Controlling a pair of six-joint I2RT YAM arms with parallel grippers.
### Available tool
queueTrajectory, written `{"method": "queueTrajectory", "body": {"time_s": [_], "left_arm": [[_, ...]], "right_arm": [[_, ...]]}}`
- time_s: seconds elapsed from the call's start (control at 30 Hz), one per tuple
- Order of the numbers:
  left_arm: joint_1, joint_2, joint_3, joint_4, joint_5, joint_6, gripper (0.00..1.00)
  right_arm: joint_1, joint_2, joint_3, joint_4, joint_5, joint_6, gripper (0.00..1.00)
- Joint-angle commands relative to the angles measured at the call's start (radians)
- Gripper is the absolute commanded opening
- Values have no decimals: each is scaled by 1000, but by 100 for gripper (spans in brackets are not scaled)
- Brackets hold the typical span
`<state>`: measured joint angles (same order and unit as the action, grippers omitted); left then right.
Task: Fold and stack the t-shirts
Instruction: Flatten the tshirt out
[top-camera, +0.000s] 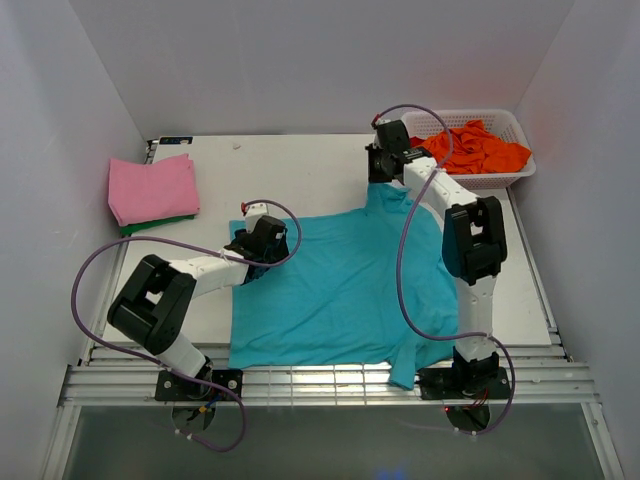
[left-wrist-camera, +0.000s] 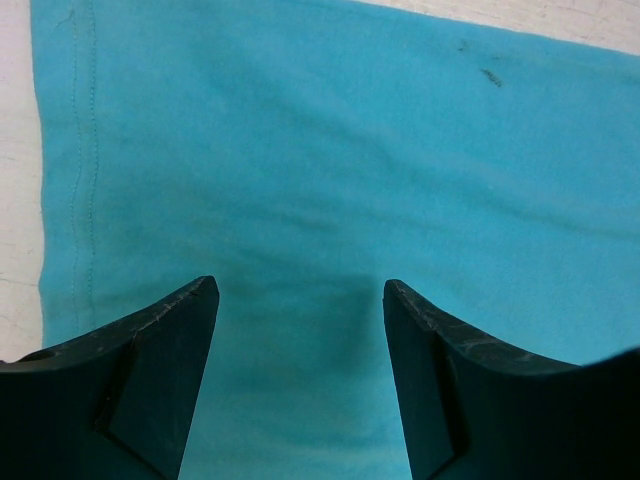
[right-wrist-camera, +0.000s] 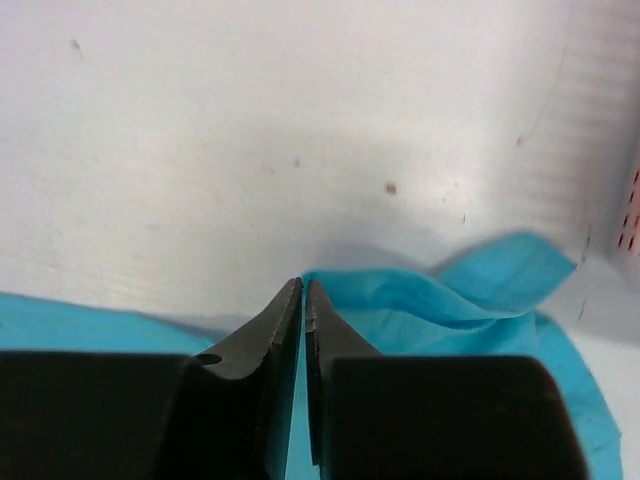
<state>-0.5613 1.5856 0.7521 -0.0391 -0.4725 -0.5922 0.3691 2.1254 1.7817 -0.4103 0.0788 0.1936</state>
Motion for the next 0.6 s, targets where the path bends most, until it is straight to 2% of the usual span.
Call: {"method": "queueTrajectory", "body": {"time_s": [0.0,0.03,0.07,0.17,0.23,0.4,0.57], "left_arm": [[-2,-45,-13,-1,-25,-8,78],[-2,-47,-14,-2,-26,-8,78],[-2,-50,-17,-2,-26,-8,78],[-2,-56,-25,-2,-25,-8,78],[-2,-58,-28,-2,-25,-6,78],[-2,-67,-34,-15,-52,-12,78],[0,-61,-16,-42,-92,-20,78]], "right_arm": [[5,56,158,56,7,-23,13],[5,88,185,53,6,-45,22],[5,100,203,53,6,-55,25],[5,102,193,94,36,-85,32],[5,53,103,166,52,-105,36],[7,-94,-111,254,78,-120,36],[7,-183,-234,226,125,-114,33]]}}
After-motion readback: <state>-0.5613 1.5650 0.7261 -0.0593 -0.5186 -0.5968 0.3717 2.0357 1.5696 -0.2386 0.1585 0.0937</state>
